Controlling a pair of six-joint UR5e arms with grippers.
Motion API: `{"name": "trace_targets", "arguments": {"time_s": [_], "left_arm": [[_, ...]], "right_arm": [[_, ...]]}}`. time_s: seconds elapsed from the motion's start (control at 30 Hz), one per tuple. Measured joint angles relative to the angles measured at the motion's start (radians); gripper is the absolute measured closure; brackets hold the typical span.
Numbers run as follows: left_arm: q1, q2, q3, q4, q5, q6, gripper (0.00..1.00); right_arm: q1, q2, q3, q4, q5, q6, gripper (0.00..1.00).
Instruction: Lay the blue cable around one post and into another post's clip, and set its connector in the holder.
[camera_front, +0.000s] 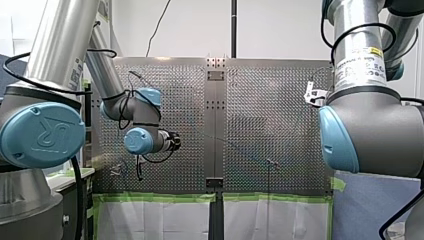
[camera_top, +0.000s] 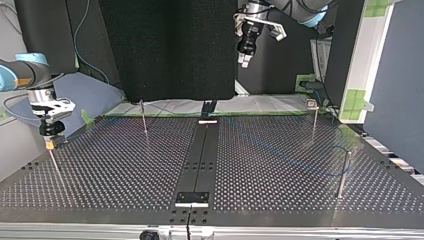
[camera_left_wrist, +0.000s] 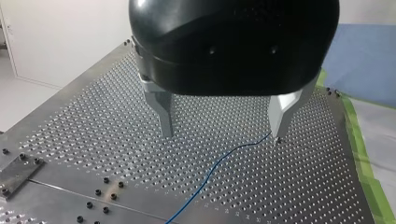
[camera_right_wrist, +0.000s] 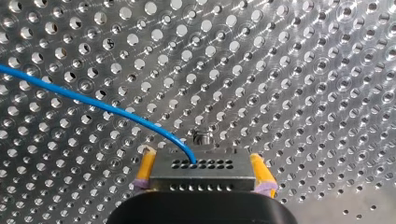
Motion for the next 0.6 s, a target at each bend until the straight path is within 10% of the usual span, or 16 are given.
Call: {"name": "trace_targets", "arguments": {"time_s": [0.6], "left_arm": [[0.004, 0.000, 0.000, 0.003, -0.001, 0.019, 0.00]], "right_arm": [[0.000, 0.000, 0.000, 0.000, 0.000, 0.000, 1.00]]}}
